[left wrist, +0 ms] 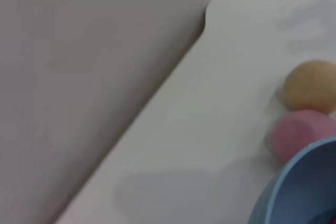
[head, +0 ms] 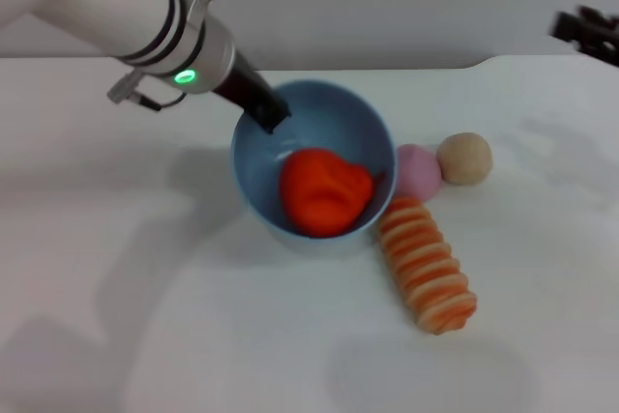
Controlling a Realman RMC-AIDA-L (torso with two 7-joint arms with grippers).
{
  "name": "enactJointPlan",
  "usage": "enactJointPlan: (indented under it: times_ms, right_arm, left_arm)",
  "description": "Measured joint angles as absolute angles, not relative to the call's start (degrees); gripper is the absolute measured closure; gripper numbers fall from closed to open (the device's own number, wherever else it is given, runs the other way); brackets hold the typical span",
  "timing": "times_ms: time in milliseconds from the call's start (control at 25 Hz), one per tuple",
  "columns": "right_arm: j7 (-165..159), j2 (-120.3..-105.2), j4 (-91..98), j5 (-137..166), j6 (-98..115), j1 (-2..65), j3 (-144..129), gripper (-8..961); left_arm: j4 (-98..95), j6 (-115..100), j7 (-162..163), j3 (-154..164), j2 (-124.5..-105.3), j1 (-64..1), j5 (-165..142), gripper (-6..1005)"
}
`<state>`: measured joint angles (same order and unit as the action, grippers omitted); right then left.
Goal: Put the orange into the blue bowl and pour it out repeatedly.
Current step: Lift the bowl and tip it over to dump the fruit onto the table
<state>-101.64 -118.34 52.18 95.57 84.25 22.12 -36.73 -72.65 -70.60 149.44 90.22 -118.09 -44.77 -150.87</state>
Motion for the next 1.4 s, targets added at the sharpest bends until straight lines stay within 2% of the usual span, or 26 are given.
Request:
enactJointPlan:
  times_ms: [480,600,1080,1240,1400]
  right_arm:
    - [-92.8,-118.45,41.3,95.2,83.1,15.4,-28.1,383]
    - [-92.8,-118.49,41.3,95.1,83.9,14.6,-27.5,383]
    - [-93.0,-118.44,41.0,95.0,84.7,16.3,-26.8,383]
    - [-93.1,-118.44,40.8,95.0,84.5,17.0,-26.8,383]
    - [-93.2,-118.43,40.7,94.9,84.3,17.6,-26.8,382]
  left_arm:
    - [-84.1,-60.2,148.7,104.0,-118.1,-42.5,-165.5,1000]
    - [-86.8,-56.0,145.3,104.4,-117.99,-39.3,-165.5,1000]
    - [-93.4,-31.5,117.5,112.2,-118.1,-19.1,-165.7,1000]
    - [-93.6,-24.1,109.5,115.5,-118.26,-14.4,-165.7,999]
    - [-93.9,-21.5,105.6,118.6,-118.17,-12.7,-165.7,999]
